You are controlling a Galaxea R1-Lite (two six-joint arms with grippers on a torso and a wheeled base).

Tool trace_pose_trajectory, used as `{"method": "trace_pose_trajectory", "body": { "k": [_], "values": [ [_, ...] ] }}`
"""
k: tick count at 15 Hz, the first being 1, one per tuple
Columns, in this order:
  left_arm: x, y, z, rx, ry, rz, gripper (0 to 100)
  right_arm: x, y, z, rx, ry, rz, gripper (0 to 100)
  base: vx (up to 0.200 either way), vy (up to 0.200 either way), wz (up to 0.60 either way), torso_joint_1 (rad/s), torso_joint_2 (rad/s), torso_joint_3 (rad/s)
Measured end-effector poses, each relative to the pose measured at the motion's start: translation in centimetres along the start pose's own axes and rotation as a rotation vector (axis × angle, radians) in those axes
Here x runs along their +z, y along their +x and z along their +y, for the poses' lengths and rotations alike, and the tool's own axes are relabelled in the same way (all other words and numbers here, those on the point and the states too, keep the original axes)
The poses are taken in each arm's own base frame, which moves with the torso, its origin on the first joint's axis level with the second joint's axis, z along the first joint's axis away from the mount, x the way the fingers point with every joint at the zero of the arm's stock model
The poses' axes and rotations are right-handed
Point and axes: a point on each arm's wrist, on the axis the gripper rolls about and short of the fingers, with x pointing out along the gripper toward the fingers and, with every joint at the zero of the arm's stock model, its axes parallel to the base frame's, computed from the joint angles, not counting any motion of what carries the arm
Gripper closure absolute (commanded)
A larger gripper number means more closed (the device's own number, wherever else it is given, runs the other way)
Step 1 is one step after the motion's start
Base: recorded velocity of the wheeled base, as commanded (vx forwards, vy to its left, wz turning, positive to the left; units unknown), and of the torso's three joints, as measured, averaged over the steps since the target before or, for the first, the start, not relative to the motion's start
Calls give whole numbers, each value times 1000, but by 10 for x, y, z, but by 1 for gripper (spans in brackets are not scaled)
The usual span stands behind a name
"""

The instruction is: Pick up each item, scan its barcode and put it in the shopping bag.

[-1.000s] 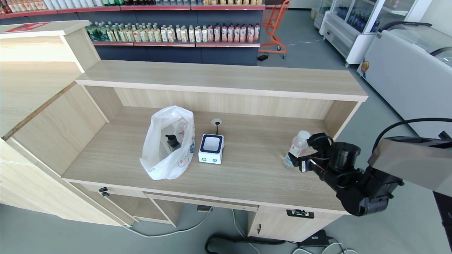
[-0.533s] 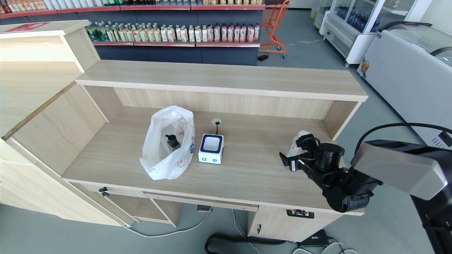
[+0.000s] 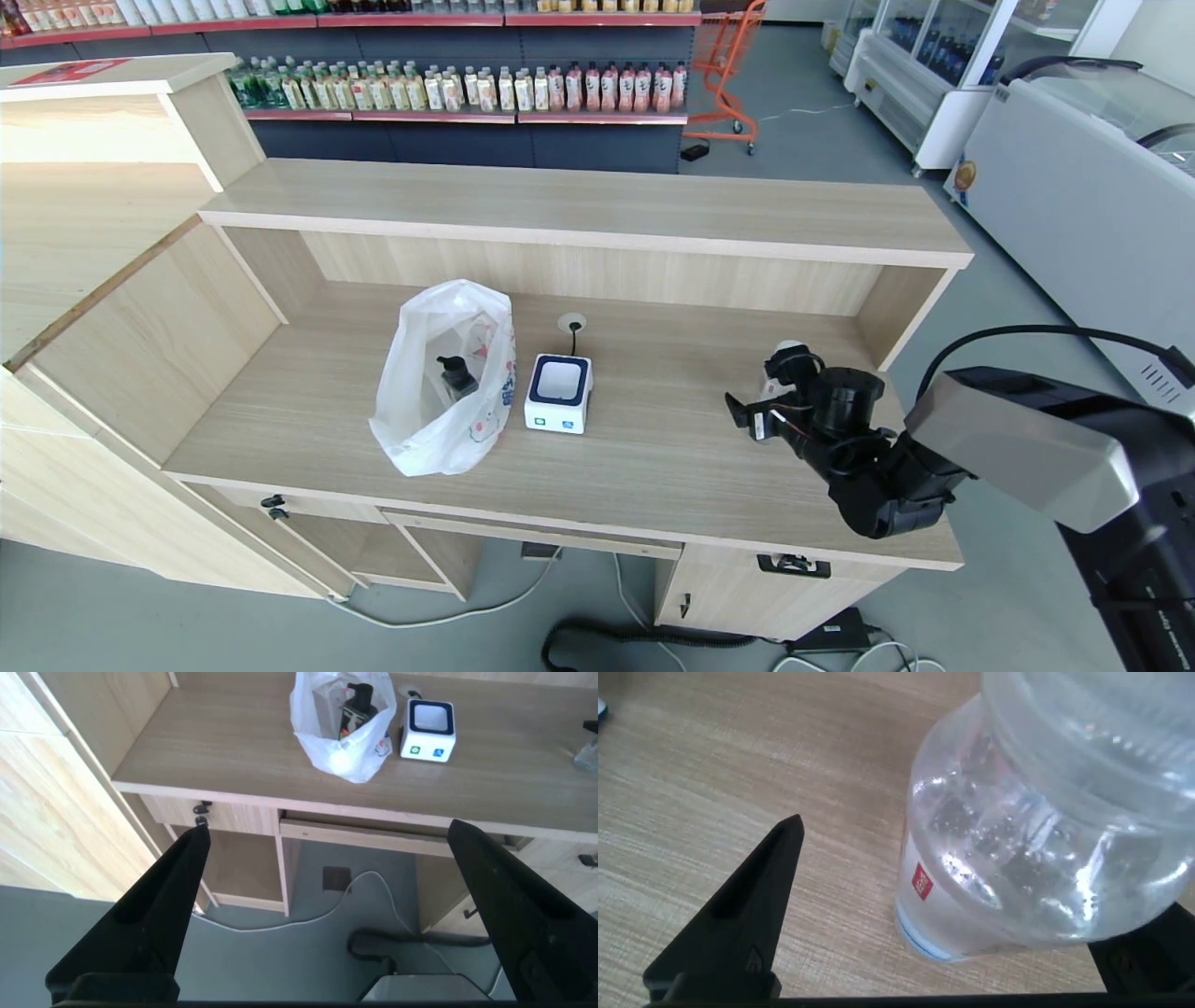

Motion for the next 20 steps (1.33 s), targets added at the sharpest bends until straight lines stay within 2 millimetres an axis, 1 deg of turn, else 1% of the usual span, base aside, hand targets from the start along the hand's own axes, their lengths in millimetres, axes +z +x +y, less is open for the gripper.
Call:
{"method": "trace_pose_trajectory", "body": {
  "k": [2,5,10,14,16,18,19,20],
  "values": [
    [0,0,0,0,0,0,0,5,7,-1,-2,1,-13,100,0,0,0,0,0,0],
    [0,0,0,0,0,0,0,9,10,-2,-5,2,-26,100,0,0,0,0,0,0],
    [0,0,0,0,0,0,0,10,9,-4,-16,-33,-34,100,0,0,0,0,0,0],
    [0,0,0,0,0,0,0,10,7,-6,-64,-42,-25,100,0,0,0,0,0,0],
    [0,0,0,0,0,0,0,4,2,-7,-136,-1,11,100,0,0,0,0,0,0],
    [0,0,0,0,0,0,0,-6,-6,-6,-208,8,67,100,0,0,0,0,0,0],
    [0,0,0,0,0,0,0,-9,-10,-6,-216,9,85,100,0,0,0,0,0,0],
    [0,0,0,0,0,0,0,-9,-12,-7,-213,27,92,100,0,0,0,0,0,0]
  ]
}}
